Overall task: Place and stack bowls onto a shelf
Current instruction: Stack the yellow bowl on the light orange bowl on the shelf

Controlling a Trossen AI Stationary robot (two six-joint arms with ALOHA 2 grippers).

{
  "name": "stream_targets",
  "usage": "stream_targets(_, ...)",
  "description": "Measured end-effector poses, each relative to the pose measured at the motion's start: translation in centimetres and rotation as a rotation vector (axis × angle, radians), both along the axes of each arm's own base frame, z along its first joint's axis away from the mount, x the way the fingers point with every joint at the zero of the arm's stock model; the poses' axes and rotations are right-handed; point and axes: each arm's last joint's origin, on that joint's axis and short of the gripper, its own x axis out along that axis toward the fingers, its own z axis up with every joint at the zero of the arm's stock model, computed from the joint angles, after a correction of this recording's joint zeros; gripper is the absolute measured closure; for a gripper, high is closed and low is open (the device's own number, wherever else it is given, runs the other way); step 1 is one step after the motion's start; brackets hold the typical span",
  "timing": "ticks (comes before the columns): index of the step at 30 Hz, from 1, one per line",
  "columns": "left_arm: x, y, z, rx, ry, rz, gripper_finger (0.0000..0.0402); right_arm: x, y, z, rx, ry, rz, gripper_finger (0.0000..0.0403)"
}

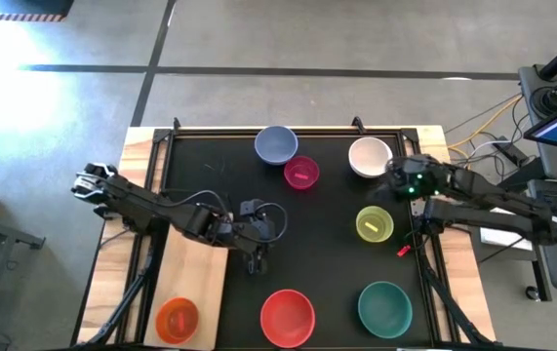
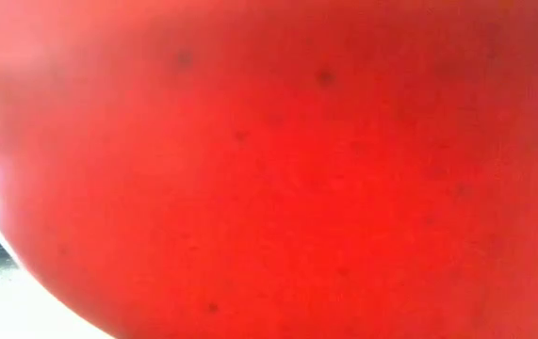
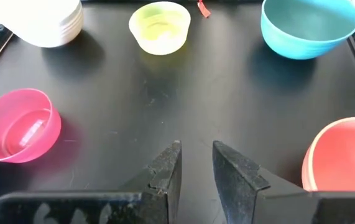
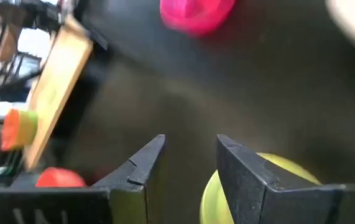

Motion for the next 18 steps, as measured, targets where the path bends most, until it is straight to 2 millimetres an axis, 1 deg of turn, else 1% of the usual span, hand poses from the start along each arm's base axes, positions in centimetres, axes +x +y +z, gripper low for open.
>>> stream_targets(6,-0.1,0.0,0.1,-0.005,0.002,-0.005,0.0328,1.4,0.3,-1.2,0.183,0.087,0.022,0.0275)
stream_targets(11,-0.2,-0.1,0.0,-0.01,0.013,-0.004,0.0329,2.4,1.1,-2.0,0.268,0.17,0.03,0.0275)
stream_targets(15,-0.3,-0.1,-0.2,-0.007,0.021,-0.005,0.0329,3.2,2.1,-2.7,0.271,0.23,0.09,0.0275)
stream_targets(18,-0.3,-0.1,-0.2,-0.007,0.023,-0.005,0.0329,3.6,2.6,-2.9,0.235,0.274,0.094,0.0275)
